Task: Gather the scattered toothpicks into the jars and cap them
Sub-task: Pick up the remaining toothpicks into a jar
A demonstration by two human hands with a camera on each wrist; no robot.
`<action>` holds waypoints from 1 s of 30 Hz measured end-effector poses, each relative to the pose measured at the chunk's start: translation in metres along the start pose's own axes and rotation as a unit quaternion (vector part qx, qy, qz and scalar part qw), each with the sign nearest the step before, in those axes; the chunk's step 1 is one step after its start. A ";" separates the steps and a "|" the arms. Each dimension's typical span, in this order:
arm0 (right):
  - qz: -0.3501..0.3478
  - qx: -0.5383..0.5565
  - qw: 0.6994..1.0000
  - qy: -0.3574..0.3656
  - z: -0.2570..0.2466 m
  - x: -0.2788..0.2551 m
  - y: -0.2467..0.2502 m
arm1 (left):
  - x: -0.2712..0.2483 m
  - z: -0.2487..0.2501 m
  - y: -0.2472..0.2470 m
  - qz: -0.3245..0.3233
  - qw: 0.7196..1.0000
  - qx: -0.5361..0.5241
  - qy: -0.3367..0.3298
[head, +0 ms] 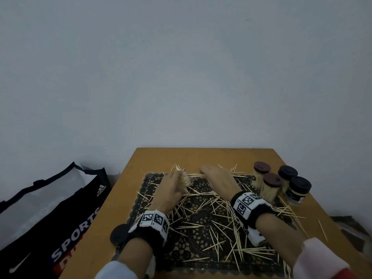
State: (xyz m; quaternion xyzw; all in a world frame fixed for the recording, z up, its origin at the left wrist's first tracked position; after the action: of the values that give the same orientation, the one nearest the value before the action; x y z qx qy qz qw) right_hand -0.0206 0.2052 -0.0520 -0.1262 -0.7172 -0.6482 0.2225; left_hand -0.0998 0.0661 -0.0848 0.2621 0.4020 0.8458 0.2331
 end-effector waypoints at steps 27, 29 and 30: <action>0.014 0.080 0.996 0.030 -0.015 0.004 0.001 | -0.001 0.007 -0.012 -0.078 0.991 -0.105 0.003; 0.026 0.073 0.996 0.033 -0.015 0.003 0.003 | -0.002 0.007 -0.012 -0.079 0.991 -0.107 0.003; 0.033 0.068 0.997 0.034 -0.016 0.003 0.005 | -0.003 0.008 -0.012 -0.080 0.991 -0.108 0.004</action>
State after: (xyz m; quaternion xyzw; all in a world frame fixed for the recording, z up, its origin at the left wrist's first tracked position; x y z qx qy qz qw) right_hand -0.0185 0.1901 -0.0455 -0.1121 -0.7471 -0.5944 0.2758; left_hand -0.0909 0.0755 -0.0909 0.1992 0.3288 0.8637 0.3259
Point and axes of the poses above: each hand's wrist, its own x-axis towards the middle knuckle, its own y-axis out of the back of the hand, z = x × y, the point moved 6 cm from there along x, towards the middle knuckle, and after that the axes turned 5 degrees about y, right-handed, at the moved point
